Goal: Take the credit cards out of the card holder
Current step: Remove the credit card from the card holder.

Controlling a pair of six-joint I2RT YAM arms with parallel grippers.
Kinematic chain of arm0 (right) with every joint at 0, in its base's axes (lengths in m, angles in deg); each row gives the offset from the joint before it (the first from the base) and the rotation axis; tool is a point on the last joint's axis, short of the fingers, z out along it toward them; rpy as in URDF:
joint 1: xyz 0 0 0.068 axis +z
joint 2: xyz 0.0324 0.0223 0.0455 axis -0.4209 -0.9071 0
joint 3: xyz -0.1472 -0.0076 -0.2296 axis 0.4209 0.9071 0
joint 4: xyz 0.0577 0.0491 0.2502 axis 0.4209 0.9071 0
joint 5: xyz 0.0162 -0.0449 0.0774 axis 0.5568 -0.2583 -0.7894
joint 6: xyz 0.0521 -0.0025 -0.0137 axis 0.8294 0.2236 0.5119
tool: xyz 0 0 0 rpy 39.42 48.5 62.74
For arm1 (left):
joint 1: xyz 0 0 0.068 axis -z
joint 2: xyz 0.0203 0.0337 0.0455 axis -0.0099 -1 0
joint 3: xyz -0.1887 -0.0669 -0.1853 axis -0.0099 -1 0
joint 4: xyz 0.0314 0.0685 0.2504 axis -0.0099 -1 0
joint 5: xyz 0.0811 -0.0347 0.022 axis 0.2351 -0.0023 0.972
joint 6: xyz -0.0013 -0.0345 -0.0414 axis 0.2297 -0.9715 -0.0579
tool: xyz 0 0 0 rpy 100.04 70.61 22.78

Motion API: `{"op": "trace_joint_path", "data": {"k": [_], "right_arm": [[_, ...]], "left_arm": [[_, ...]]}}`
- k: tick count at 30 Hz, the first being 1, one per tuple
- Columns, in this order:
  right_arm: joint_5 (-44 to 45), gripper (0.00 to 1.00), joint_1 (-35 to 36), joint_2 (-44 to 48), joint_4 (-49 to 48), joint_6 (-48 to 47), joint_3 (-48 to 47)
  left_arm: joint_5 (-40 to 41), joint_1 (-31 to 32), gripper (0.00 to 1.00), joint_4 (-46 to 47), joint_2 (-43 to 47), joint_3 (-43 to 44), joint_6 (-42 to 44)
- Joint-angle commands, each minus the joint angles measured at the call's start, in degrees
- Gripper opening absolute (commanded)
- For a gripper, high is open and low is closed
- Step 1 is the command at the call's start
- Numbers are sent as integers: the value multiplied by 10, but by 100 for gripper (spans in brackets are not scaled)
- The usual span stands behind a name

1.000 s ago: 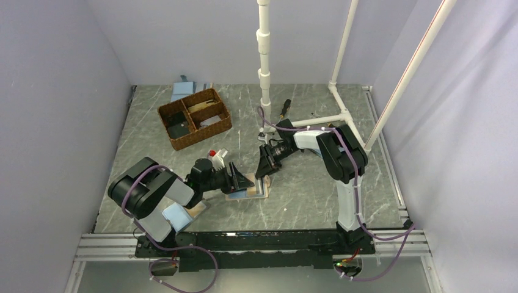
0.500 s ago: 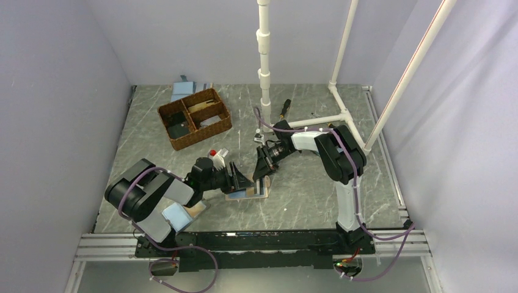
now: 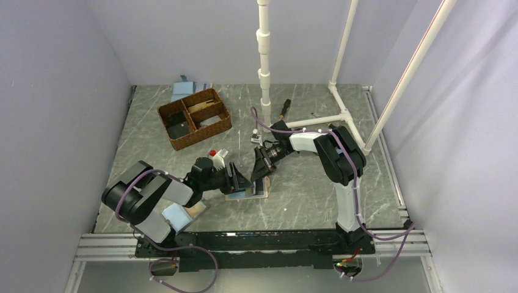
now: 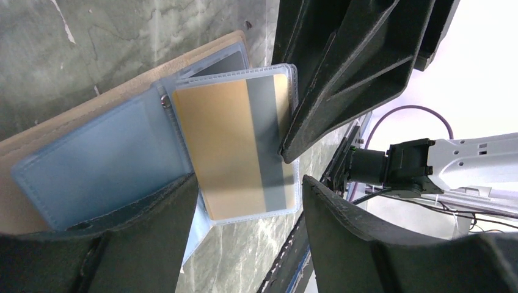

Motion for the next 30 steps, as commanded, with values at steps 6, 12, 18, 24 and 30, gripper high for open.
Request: {"op": "trace_joint_path", "data": {"k": [6, 12, 18, 24, 30], "right_arm": [[-9, 23, 3, 21, -16, -5, -14], [-18, 21, 5, 23, -21, -1, -13], [-29, 23, 10, 23, -25, 1, -13], [-34, 25, 11, 24, -25, 1, -12], [-33, 25, 11, 22, -25, 1, -13]], "left_arm": [[1, 5, 71, -74, -3, -7, 25], [2, 8, 72, -68, -15, 0, 24], [11, 13, 72, -85, -15, 7, 25], [23, 17, 73, -103, -17, 13, 26], [26, 18, 70, -102, -21, 12, 22]]}}
